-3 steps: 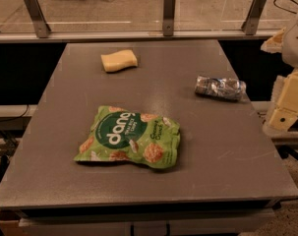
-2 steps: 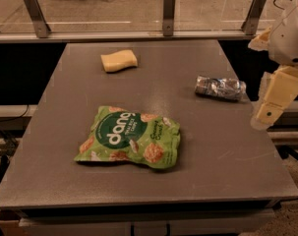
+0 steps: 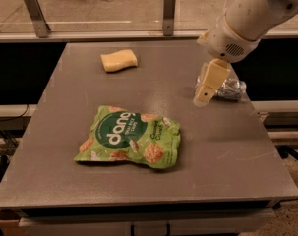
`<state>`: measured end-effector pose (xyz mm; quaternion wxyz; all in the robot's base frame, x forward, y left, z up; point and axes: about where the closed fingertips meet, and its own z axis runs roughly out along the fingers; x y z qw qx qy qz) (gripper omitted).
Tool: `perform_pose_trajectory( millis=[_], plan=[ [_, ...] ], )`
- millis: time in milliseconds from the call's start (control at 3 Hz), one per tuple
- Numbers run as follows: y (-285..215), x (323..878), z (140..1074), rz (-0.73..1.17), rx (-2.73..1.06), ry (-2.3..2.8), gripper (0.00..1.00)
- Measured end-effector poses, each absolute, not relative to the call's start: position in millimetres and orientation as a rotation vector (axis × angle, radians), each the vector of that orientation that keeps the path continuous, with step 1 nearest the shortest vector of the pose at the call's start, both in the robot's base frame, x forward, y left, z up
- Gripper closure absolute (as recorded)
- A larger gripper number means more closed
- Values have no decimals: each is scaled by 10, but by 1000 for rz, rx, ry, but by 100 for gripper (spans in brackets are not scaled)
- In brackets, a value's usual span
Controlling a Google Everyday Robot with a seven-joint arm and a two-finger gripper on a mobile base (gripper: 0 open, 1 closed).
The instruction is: Pick sponge
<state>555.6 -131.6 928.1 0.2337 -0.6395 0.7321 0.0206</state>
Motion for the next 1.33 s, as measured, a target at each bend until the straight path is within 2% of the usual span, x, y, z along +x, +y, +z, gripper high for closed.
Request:
perform_pose_trajectory(
  millis=[667, 1333],
  plan=[
    [-455, 6586, 9130, 204, -1650, 1889, 0],
    [65, 7219, 8872, 331, -1502, 1905, 0]
  ],
)
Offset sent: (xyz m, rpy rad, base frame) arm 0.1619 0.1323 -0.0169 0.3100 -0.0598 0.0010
